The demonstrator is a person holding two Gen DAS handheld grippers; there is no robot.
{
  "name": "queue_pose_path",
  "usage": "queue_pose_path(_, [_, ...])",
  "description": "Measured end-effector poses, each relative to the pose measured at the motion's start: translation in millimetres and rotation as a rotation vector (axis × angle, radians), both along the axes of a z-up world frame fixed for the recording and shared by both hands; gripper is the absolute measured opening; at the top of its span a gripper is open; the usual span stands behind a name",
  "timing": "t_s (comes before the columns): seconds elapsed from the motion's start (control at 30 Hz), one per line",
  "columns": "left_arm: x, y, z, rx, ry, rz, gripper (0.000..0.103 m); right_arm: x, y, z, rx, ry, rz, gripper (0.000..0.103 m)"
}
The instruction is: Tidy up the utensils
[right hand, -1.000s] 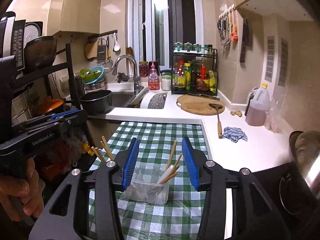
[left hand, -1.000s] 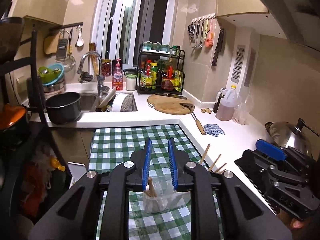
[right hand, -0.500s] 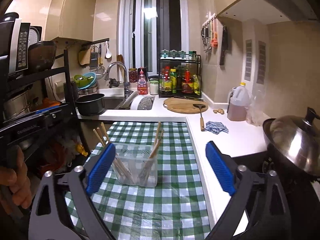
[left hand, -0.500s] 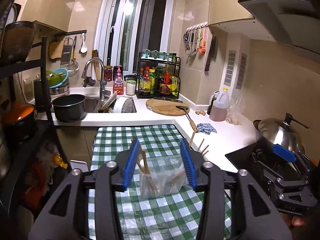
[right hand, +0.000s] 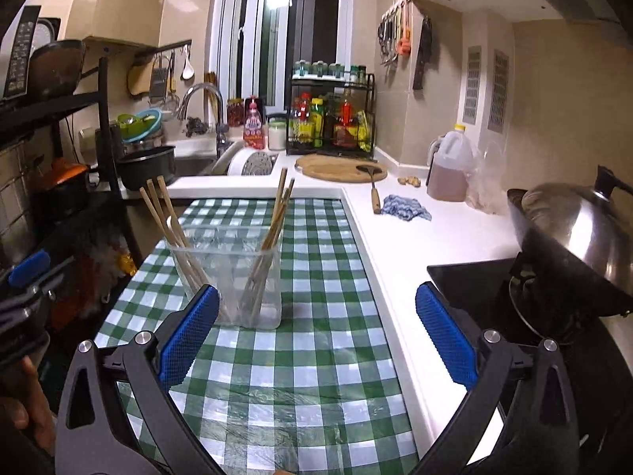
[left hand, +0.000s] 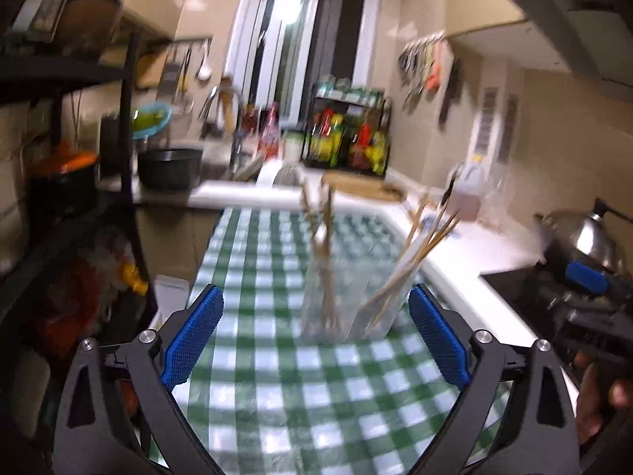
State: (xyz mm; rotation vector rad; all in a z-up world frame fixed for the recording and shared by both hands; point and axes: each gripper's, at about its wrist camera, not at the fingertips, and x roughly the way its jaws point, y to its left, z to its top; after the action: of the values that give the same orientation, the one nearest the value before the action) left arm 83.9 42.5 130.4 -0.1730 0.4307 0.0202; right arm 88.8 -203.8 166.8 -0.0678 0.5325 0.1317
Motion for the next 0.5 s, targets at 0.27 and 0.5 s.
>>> queue_pose_path(0.27, [7.3, 0.8, -23.9, 0.039, 0.035, 0.028, 0.095, 3.7, 10.9, -22.7, -0.02, 0.036, -0.007, 0.098])
queue_pose_path(0.5, [8.2, -5.8, -25.9, 0.042, 0.04, 0.019, 0.095, 1.8, 15.5, -31.1, -0.037, 0.038, -0.02, 0.098])
